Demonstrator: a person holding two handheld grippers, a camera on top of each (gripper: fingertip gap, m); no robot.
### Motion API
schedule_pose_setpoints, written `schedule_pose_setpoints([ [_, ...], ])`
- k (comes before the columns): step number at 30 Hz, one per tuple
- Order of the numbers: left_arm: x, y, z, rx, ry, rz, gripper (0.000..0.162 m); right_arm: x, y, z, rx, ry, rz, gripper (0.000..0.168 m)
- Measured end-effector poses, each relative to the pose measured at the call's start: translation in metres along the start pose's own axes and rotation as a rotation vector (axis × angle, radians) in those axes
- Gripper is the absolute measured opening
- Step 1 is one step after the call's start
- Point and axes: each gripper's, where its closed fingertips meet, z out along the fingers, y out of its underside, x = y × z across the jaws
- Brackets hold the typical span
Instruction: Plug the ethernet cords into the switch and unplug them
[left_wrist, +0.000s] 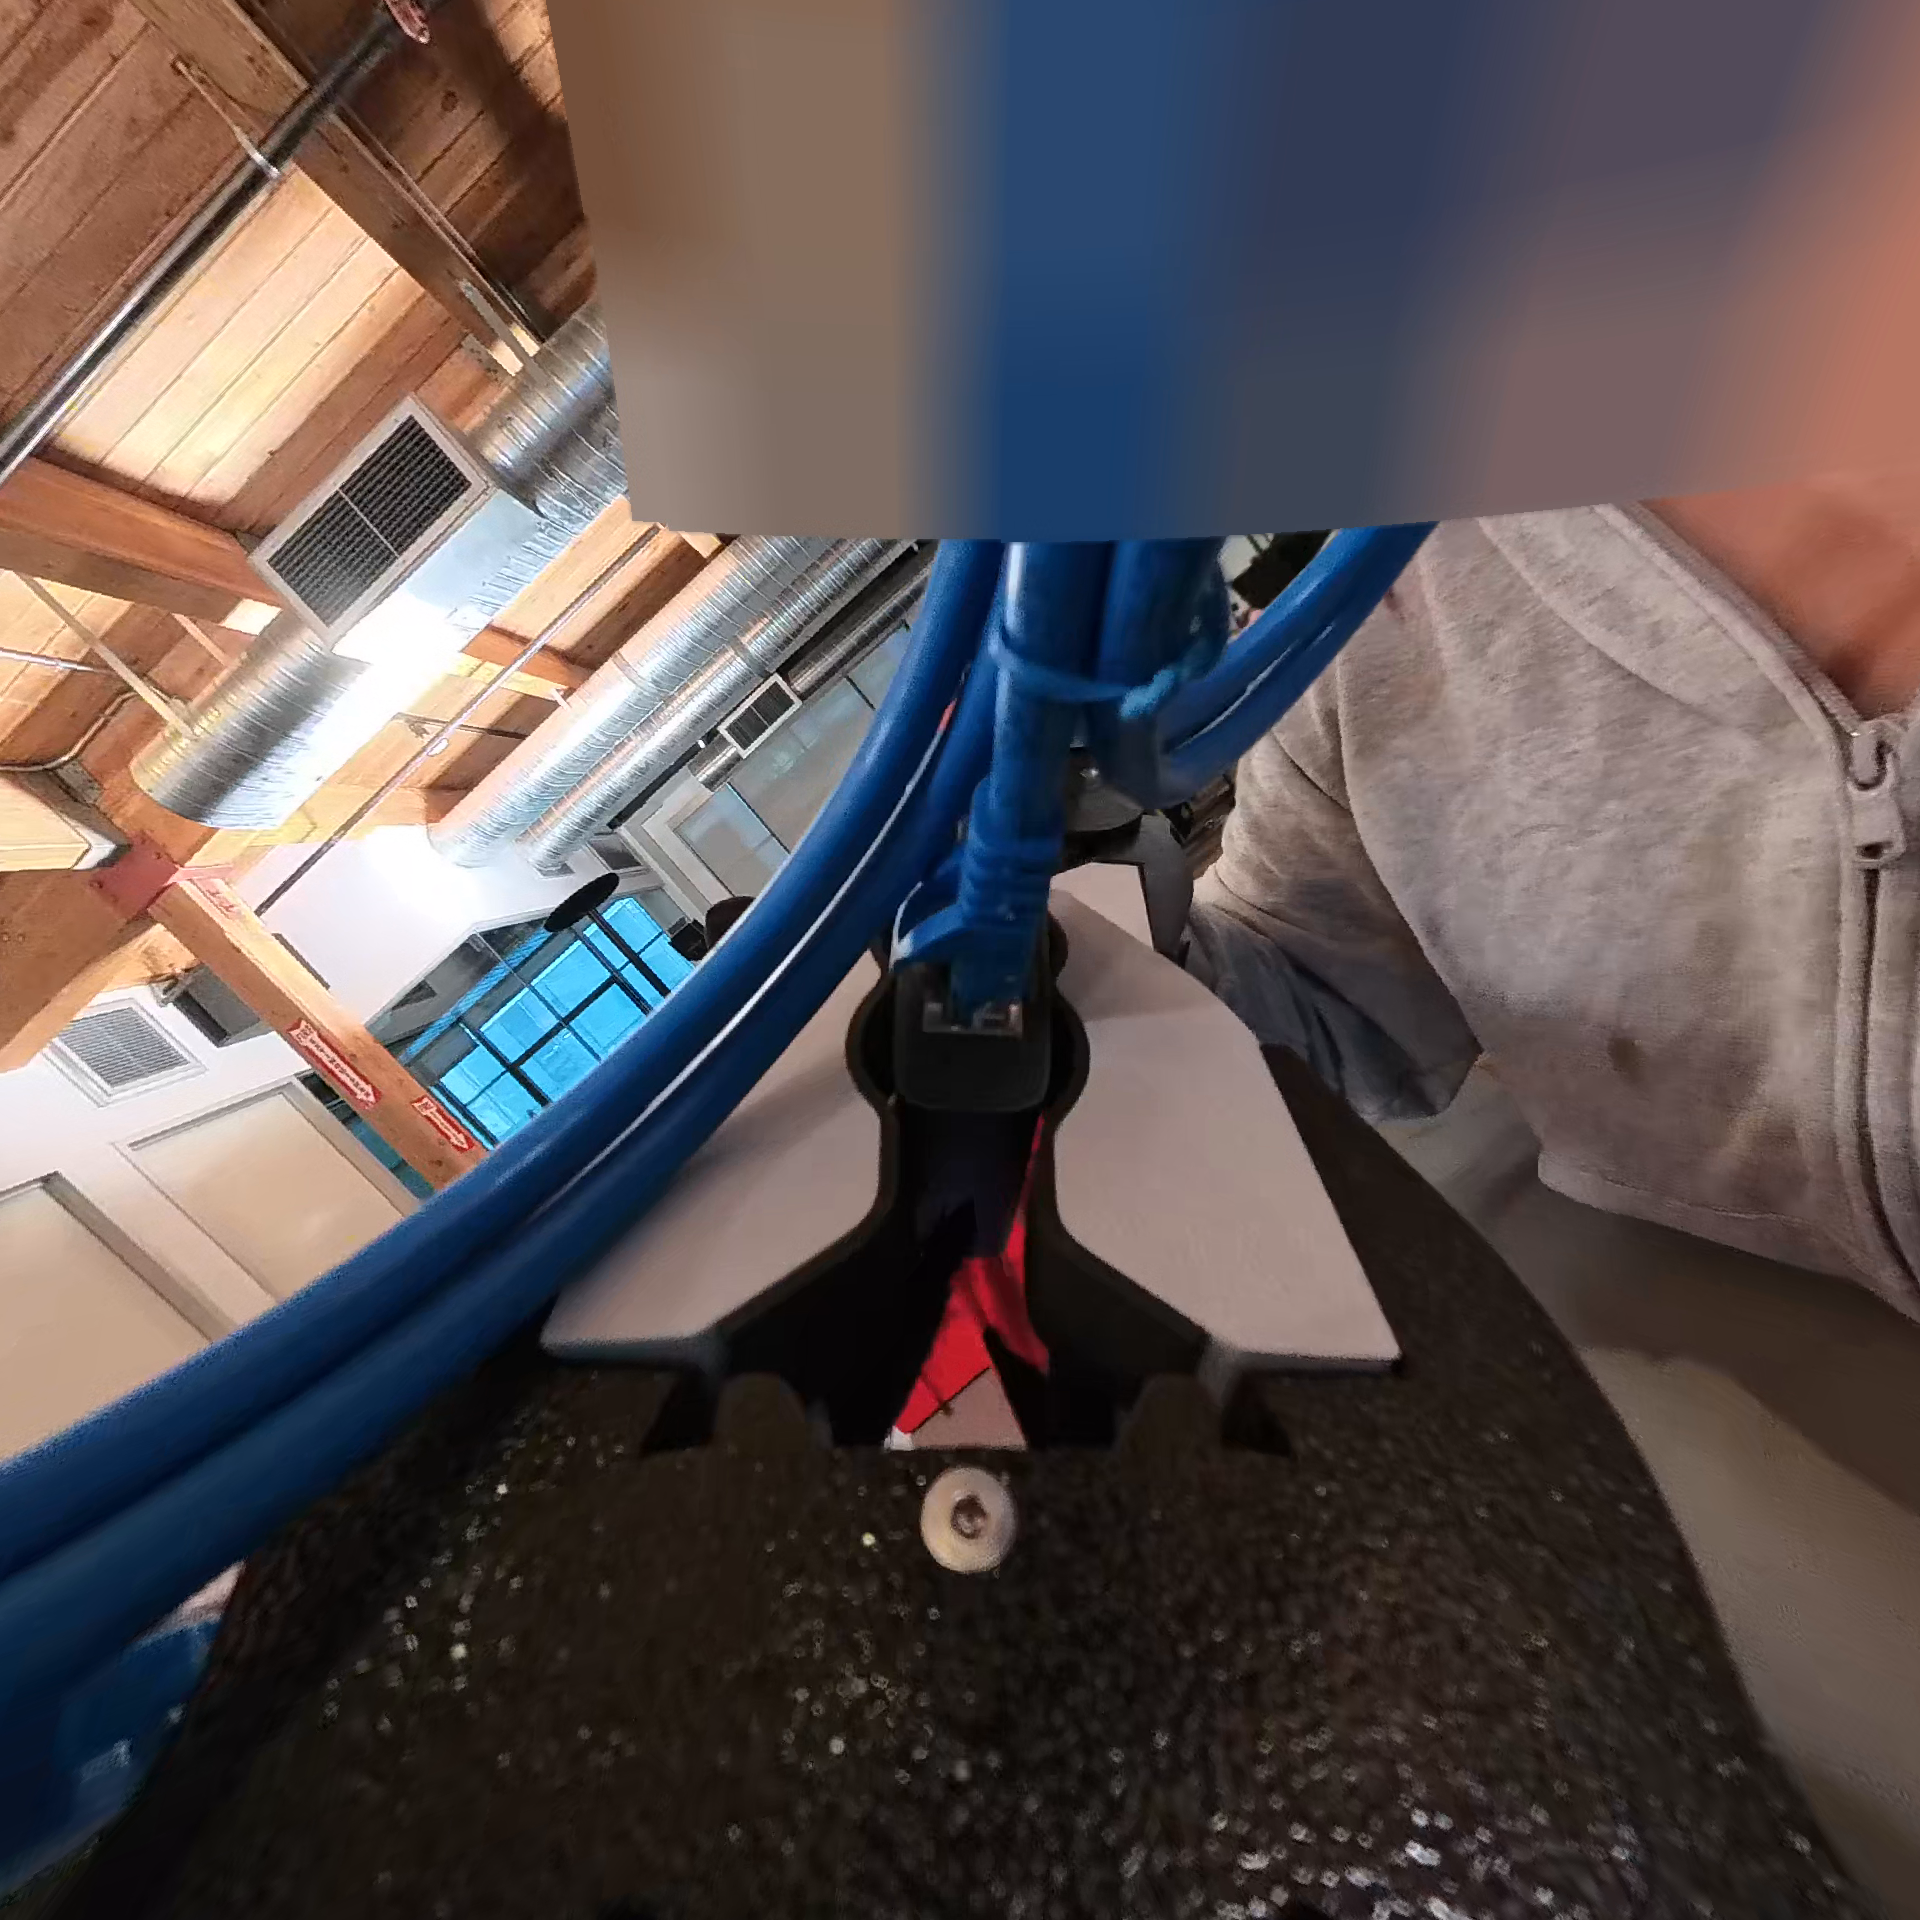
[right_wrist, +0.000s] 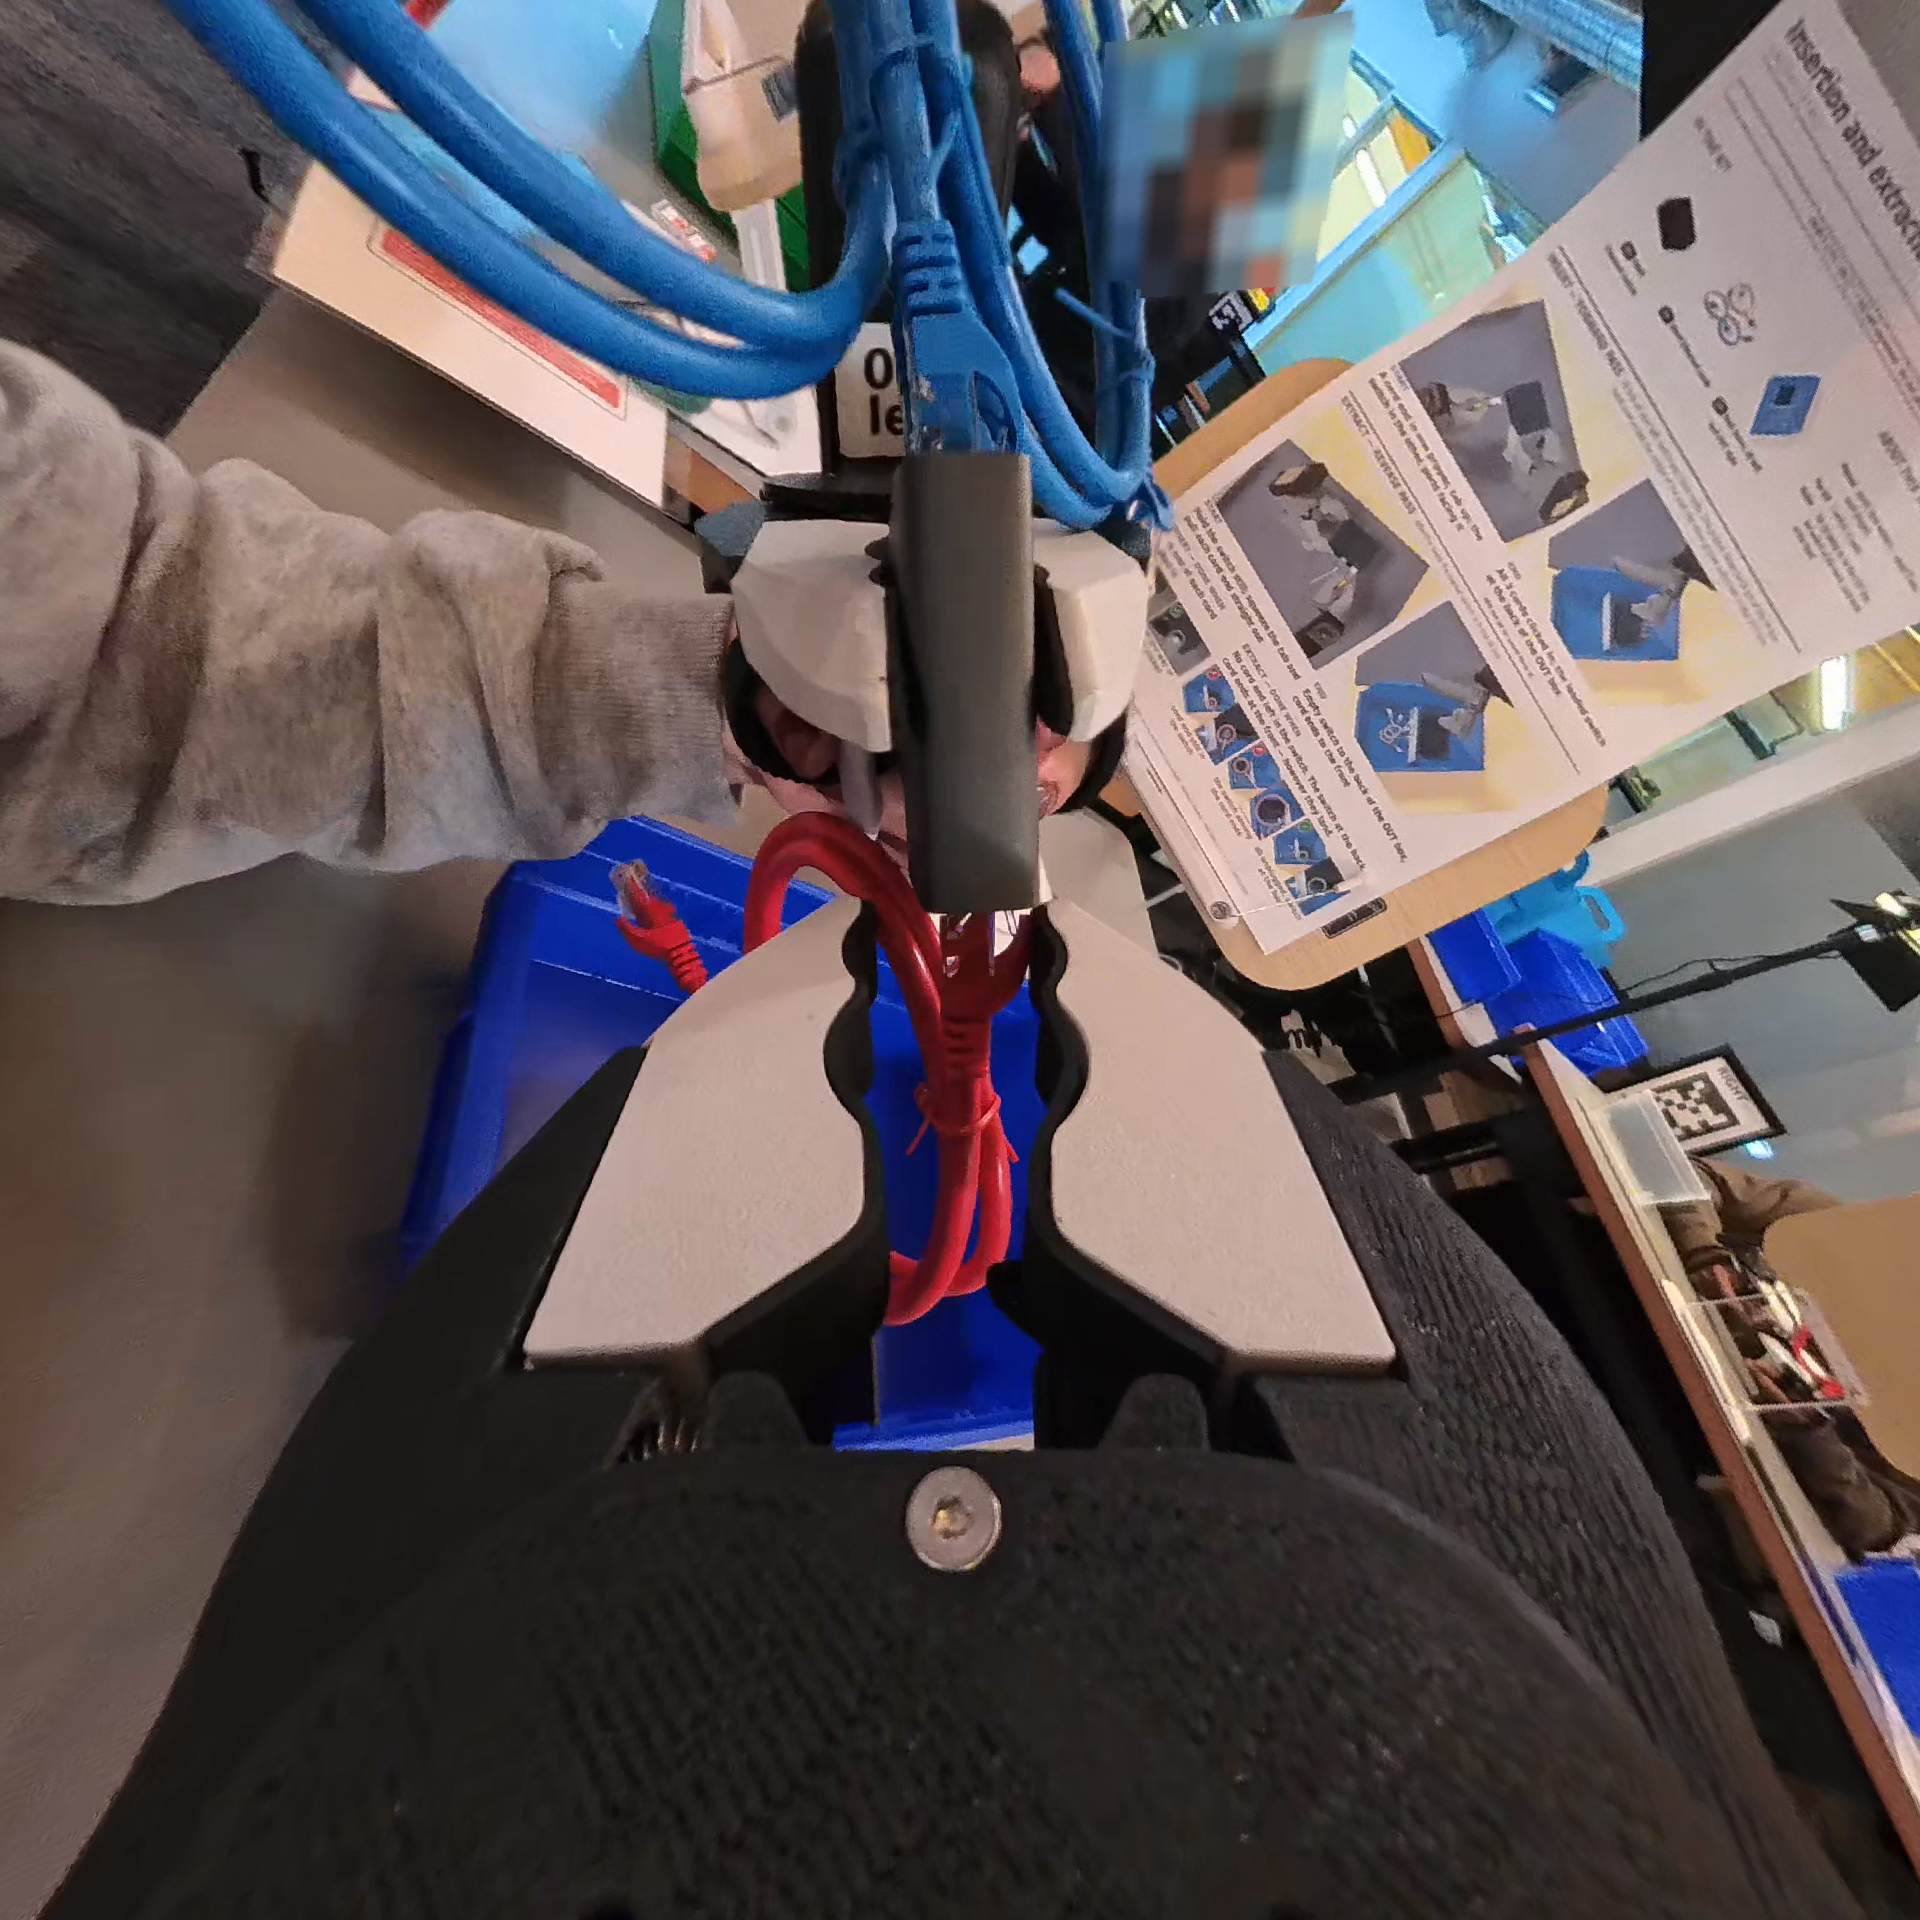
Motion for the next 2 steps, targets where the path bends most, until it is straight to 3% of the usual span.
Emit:
schedule_pose_setpoints([
  [1,0.0033,-0.0008,0.0021,-0.007,0.001,0.013,0.022,-0.0026,-0.0002,-0.0021,0.002,-0.003,-0.004,0.027],
  [2,0.0075,-0.0016,0.0044,-0.016,0.011,0.024,0.021,-0.0048,0.0006,-0.0038,-0.001,-0.002,-0.009,0.031],
])
